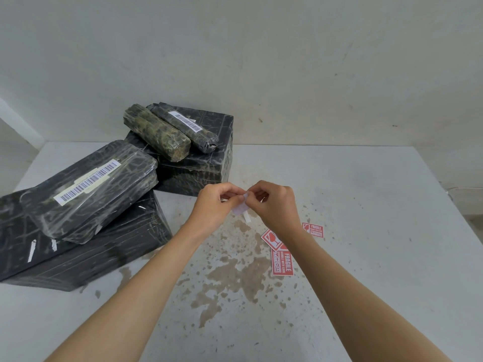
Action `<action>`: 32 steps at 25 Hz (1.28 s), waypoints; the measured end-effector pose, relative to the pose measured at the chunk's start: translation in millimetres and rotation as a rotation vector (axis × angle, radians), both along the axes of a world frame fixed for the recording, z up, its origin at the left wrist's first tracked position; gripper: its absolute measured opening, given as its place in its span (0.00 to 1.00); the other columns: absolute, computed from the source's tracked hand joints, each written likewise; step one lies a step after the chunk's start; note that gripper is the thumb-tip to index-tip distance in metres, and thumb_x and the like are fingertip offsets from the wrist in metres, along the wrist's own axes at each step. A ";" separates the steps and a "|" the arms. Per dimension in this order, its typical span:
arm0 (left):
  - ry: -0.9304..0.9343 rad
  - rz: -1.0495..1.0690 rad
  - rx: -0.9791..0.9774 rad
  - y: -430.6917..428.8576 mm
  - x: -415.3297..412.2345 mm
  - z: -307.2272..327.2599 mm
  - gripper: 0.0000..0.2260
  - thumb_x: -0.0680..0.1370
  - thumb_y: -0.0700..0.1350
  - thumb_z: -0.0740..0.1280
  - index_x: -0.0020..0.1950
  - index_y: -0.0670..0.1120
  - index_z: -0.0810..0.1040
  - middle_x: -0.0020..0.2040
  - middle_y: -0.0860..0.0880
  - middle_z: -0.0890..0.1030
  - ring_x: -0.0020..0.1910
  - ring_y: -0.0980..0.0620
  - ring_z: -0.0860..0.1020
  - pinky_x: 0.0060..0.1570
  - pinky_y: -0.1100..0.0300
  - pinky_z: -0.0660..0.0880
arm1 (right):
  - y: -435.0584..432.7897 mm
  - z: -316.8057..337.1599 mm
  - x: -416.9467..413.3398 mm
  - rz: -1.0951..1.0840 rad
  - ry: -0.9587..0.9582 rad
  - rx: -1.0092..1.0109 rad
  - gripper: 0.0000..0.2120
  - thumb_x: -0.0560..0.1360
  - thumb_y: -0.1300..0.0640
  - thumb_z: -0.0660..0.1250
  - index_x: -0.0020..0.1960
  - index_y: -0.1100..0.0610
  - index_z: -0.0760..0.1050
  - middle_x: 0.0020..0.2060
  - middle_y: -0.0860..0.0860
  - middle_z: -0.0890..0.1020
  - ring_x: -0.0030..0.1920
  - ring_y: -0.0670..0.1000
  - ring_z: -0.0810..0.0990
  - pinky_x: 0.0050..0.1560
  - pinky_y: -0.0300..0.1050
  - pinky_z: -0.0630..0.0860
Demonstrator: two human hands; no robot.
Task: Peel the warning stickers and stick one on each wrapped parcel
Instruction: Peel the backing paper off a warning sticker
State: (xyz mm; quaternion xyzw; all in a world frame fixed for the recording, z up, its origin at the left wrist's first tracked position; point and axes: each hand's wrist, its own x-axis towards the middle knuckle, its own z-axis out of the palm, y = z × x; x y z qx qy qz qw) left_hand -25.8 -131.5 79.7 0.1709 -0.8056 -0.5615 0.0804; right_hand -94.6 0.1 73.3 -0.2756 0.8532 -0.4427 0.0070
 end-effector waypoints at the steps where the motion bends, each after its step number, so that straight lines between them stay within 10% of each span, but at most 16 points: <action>1: 0.001 0.005 0.000 -0.4 0.0 -0.1 0.05 0.75 0.40 0.70 0.46 0.49 0.83 0.43 0.51 0.84 0.44 0.55 0.81 0.47 0.64 0.75 | -0.5 0.5 -0.3 -0.004 -0.004 -0.003 0.04 0.71 0.62 0.69 0.40 0.60 0.82 0.29 0.47 0.80 0.29 0.39 0.75 0.35 0.33 0.74; 18: -0.121 0.361 0.393 -0.9 6.5 -19.7 0.06 0.76 0.37 0.68 0.46 0.49 0.80 0.47 0.48 0.82 0.48 0.52 0.79 0.45 0.63 0.76 | 2.0 -16.6 -12.0 -0.340 -0.496 -0.249 0.05 0.71 0.65 0.64 0.39 0.63 0.78 0.32 0.56 0.83 0.33 0.51 0.80 0.31 0.45 0.78; 23: -0.233 0.421 0.381 -5.9 3.9 -33.6 0.08 0.75 0.34 0.67 0.45 0.47 0.80 0.45 0.47 0.81 0.46 0.50 0.79 0.39 0.62 0.76 | 7.1 -56.9 -21.6 -0.317 -0.495 0.124 0.07 0.74 0.62 0.63 0.42 0.60 0.80 0.35 0.54 0.83 0.36 0.56 0.81 0.40 0.51 0.81; 32: -0.256 0.359 0.339 -3.4 -11.8 -37.4 0.07 0.73 0.36 0.69 0.42 0.48 0.80 0.42 0.48 0.81 0.43 0.51 0.78 0.39 0.61 0.74 | -5.3 -82.7 -33.4 -0.243 -0.507 0.376 0.10 0.73 0.65 0.62 0.45 0.59 0.82 0.40 0.55 0.84 0.31 0.49 0.75 0.27 0.34 0.68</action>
